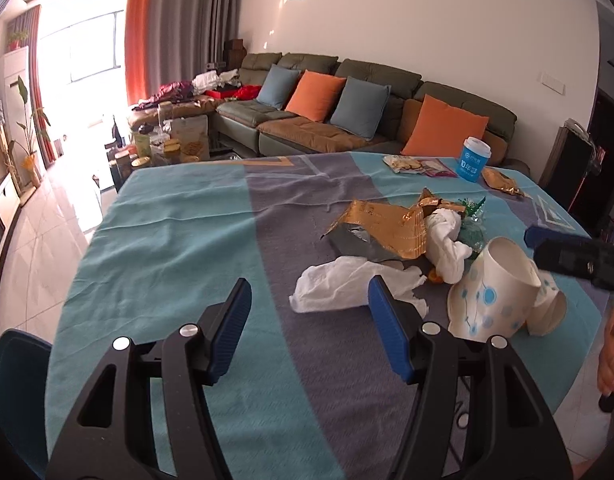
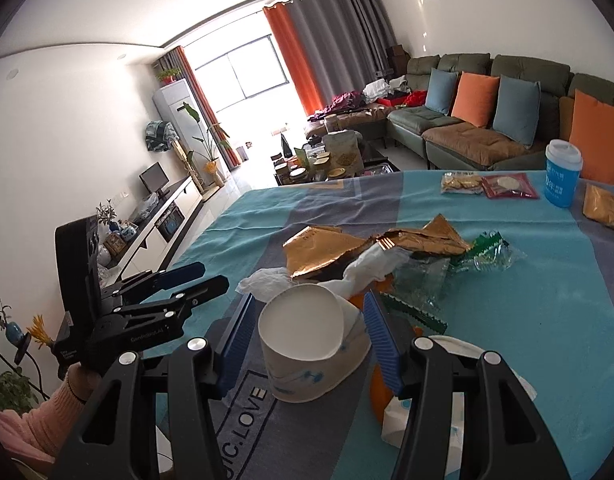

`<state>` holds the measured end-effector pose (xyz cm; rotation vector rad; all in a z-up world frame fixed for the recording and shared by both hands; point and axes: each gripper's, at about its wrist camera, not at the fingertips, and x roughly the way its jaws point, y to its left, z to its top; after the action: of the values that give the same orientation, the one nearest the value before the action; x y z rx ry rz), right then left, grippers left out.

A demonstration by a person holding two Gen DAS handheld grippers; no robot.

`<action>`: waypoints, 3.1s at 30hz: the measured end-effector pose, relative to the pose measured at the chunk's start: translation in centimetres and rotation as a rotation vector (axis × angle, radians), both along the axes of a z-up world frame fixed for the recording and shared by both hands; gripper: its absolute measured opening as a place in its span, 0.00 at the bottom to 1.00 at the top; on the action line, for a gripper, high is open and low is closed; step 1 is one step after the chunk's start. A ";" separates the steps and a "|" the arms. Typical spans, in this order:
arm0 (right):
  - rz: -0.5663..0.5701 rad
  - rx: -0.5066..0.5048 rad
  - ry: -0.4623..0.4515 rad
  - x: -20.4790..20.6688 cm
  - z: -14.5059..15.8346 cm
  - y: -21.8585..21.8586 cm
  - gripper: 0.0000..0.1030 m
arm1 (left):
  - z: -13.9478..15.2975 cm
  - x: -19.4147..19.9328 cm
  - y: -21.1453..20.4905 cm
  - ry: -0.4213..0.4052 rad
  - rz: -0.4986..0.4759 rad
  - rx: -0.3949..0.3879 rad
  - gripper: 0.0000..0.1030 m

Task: Collect trash
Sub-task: 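Grasp the white paper cup with the right gripper while the left grasps a tissue, then carry the paper cup and tissue over the teal bin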

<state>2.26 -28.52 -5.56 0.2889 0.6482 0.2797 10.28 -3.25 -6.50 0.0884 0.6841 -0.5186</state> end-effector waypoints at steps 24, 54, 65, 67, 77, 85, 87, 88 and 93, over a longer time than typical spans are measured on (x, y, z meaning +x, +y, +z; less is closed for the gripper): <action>0.015 0.020 0.026 -0.8 -1.2 0.3 0.51 | -3.1 3.6 -3.4 0.179 -0.049 -0.014 0.10; 0.123 0.060 -0.046 -0.5 0.9 4.5 0.51 | 1.9 -3.9 6.3 0.058 0.094 -0.112 0.07; 0.179 0.080 -0.048 0.2 0.9 7.1 0.51 | 2.7 -5.6 9.1 0.029 0.157 -0.110 0.07; 0.192 0.083 -0.048 0.3 0.9 7.5 0.51 | 2.9 -5.9 9.6 0.022 0.174 -0.106 0.07; 0.270 0.098 -0.050 1.9 0.9 10.7 0.51 | 3.3 -7.0 13.2 0.008 0.266 -0.106 0.07; 0.355 0.106 -0.058 3.2 1.5 14.2 0.51 | 3.7 -7.6 16.2 -0.001 0.341 -0.109 0.07; 0.378 0.111 -0.057 3.6 1.5 15.0 0.51 | 3.8 -7.7 17.1 -0.005 0.363 -0.108 0.07; 0.390 0.114 -0.056 3.7 1.6 15.5 0.51 | 3.8 -7.8 17.6 -0.005 0.374 -0.107 0.07; 0.441 0.122 -0.058 4.6 1.7 18.0 0.51 | 4.0 -8.2 19.7 -0.013 0.429 -0.096 0.07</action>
<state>6.85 -10.51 -3.82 0.2512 0.6349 0.7499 2.08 16.46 -2.55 -0.1431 0.6416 -0.1378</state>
